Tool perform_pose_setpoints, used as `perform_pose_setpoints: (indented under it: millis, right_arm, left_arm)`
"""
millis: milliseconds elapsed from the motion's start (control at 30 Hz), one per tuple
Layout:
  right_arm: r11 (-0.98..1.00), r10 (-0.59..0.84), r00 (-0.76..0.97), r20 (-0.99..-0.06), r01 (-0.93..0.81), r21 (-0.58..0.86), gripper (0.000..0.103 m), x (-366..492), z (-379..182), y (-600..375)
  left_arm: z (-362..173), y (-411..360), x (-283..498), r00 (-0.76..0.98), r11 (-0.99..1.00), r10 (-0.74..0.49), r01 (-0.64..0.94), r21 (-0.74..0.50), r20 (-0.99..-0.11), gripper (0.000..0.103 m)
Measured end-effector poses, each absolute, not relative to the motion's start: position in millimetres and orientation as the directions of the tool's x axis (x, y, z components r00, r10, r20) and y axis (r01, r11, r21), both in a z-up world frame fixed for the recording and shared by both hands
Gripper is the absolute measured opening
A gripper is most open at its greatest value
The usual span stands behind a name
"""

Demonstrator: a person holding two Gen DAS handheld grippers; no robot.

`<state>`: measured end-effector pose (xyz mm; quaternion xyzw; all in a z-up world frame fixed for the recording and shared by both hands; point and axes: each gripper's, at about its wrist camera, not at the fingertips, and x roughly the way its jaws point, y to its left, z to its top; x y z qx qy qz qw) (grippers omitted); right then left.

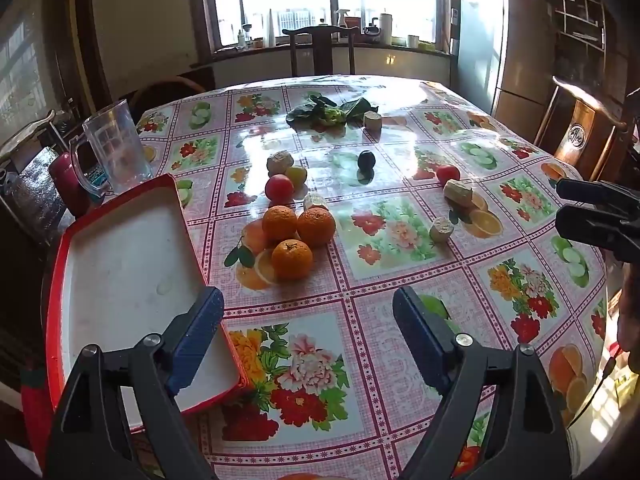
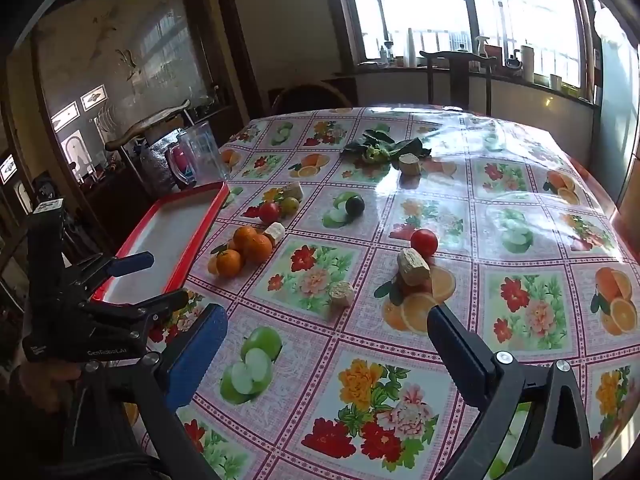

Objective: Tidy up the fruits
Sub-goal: 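Move the left tool to an orange while the right tool approaches a cream chunk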

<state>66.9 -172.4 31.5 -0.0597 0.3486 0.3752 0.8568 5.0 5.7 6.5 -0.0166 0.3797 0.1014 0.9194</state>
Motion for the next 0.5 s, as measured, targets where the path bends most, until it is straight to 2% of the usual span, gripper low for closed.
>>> perform_pose_setpoints:
  millis: [500]
  right_arm:
    - [0.714,0.599,0.471,-0.647,-0.68,0.166,0.101,71.2,26.7,-172.3]
  left_arm:
    - [1.6,6.7,6.6,0.681,0.979,0.165,-0.203,0.033,-0.714,0.087]
